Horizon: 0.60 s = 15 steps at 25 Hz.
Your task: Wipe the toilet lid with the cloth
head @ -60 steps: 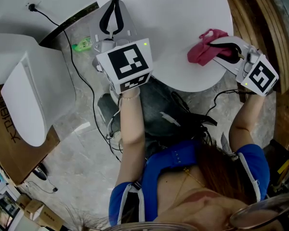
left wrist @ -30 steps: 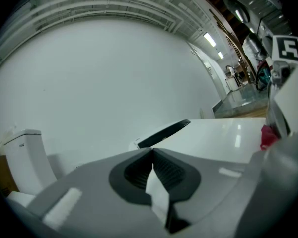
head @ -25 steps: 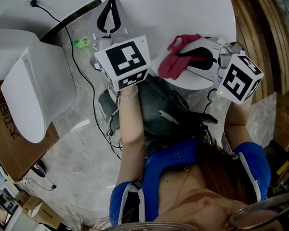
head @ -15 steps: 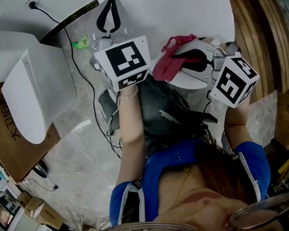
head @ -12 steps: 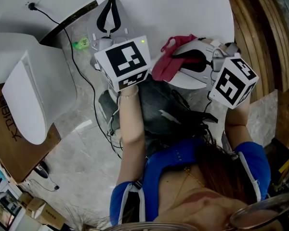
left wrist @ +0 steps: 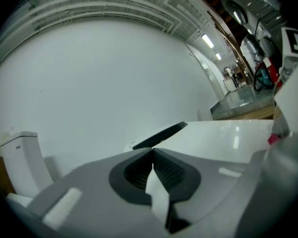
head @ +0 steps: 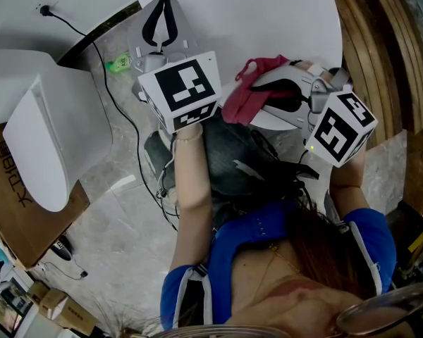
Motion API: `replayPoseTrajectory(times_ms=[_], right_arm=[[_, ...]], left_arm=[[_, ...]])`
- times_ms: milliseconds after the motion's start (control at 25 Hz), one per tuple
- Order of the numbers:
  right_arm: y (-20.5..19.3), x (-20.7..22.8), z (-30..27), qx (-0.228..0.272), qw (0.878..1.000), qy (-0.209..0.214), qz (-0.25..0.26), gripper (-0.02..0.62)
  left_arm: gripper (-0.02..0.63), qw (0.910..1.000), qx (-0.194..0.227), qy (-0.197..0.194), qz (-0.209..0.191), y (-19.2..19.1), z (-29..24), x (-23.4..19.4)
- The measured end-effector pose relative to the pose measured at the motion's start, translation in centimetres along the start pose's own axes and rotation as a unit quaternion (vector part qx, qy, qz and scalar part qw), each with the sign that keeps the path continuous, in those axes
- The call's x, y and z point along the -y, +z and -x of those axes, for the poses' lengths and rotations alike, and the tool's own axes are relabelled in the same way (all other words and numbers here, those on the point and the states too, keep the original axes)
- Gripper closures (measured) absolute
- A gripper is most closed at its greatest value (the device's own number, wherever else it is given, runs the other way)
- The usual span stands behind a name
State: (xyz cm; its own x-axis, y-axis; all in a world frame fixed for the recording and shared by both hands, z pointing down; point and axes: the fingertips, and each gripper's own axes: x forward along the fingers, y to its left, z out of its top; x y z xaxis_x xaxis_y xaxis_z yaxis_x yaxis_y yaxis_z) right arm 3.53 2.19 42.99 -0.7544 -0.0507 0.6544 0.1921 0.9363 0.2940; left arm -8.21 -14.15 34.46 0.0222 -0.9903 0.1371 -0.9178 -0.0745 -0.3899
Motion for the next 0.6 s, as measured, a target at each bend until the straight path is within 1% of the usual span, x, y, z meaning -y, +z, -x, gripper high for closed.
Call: replayPoseTrajectory(times_ms=[440,600], right_arm=[[-0.3,-2.4,0.8,0.008,1.0,0.013,0.006,0.522],[-0.8,-3.1,1.4,0.009,1.0,0.017,0.0,0.52]], left_arm=[[0.603,1.0,0.001,-0.004,-0.005,0.1,0.0,0.5],[0.603,1.0,0.0,-0.004,-0.003,0.0,0.0,0.4]])
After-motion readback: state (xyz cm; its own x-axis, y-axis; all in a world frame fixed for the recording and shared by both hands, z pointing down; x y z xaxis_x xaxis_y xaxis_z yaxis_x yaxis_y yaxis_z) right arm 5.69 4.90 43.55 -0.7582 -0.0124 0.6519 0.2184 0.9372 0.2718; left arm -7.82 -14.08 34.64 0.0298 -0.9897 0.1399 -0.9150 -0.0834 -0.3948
